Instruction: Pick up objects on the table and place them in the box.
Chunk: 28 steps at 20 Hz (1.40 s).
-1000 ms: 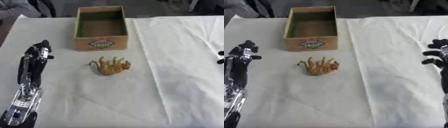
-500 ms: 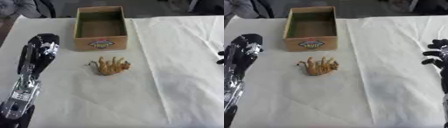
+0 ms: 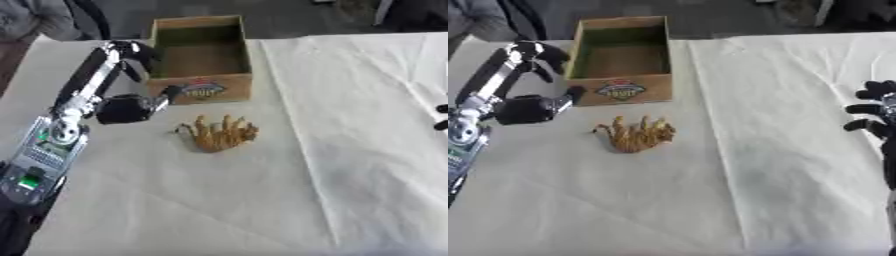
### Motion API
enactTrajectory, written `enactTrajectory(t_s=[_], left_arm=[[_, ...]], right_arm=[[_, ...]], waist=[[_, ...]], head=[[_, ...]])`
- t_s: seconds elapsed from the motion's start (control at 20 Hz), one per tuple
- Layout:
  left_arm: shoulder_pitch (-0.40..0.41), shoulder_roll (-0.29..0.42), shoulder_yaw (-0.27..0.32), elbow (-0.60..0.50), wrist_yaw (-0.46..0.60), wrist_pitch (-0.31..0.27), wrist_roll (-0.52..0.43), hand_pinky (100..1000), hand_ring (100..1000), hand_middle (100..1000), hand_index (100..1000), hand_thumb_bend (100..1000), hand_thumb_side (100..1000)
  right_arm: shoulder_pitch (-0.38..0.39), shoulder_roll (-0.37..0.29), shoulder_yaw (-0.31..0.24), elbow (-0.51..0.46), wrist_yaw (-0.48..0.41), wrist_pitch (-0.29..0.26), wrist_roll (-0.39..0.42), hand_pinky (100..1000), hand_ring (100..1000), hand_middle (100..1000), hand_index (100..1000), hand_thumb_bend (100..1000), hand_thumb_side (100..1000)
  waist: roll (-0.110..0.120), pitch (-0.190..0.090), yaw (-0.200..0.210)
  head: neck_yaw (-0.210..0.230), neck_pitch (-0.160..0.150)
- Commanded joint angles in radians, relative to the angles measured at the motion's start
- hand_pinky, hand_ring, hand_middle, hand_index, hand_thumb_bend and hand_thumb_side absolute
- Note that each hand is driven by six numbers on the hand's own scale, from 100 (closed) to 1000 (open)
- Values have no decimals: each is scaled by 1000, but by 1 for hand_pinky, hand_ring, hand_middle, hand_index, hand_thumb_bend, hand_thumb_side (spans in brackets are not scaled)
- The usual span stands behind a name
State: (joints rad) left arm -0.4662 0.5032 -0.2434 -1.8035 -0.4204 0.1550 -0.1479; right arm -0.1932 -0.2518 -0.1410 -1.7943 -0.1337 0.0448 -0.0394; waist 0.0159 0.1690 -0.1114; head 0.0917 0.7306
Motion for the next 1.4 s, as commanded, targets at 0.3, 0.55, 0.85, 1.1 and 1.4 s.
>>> enactTrajectory(t_s=[0.3, 0.55, 0.85, 1.1, 1.4], left_arm=[[-92, -1, -84, 64, -88, 5, -74, 569, 730, 520, 729, 516, 344], [-136, -29, -126, 140, -116, -1, -85, 570, 728, 526, 732, 542, 330], [-191, -62, -175, 237, -178, -25, -135, 573, 722, 534, 734, 583, 270], [-226, -100, -196, 315, -241, -39, -161, 570, 713, 533, 731, 621, 218], [-248, -147, -208, 399, -305, -47, -152, 563, 701, 524, 729, 639, 207]], right_arm=[[-6, -19, 1, -17, -8, -2, 4, 458, 613, 638, 745, 100, 673], [-5, -19, 2, -16, -8, -2, 5, 458, 612, 638, 745, 100, 672], [-5, -18, 5, -16, -9, -2, 8, 458, 612, 638, 745, 100, 671], [-4, -17, 6, -15, -9, -2, 9, 458, 611, 638, 745, 100, 671], [-4, -16, 7, -15, -9, -2, 10, 457, 611, 637, 745, 100, 671]], waist=[[-5, -19, -6], [-7, -20, -11], [-8, -21, -13], [-11, -22, -15], [-13, -21, -19]], head=[[1, 6], [2, 6], [-1, 7], [-5, 7], [-3, 6]])
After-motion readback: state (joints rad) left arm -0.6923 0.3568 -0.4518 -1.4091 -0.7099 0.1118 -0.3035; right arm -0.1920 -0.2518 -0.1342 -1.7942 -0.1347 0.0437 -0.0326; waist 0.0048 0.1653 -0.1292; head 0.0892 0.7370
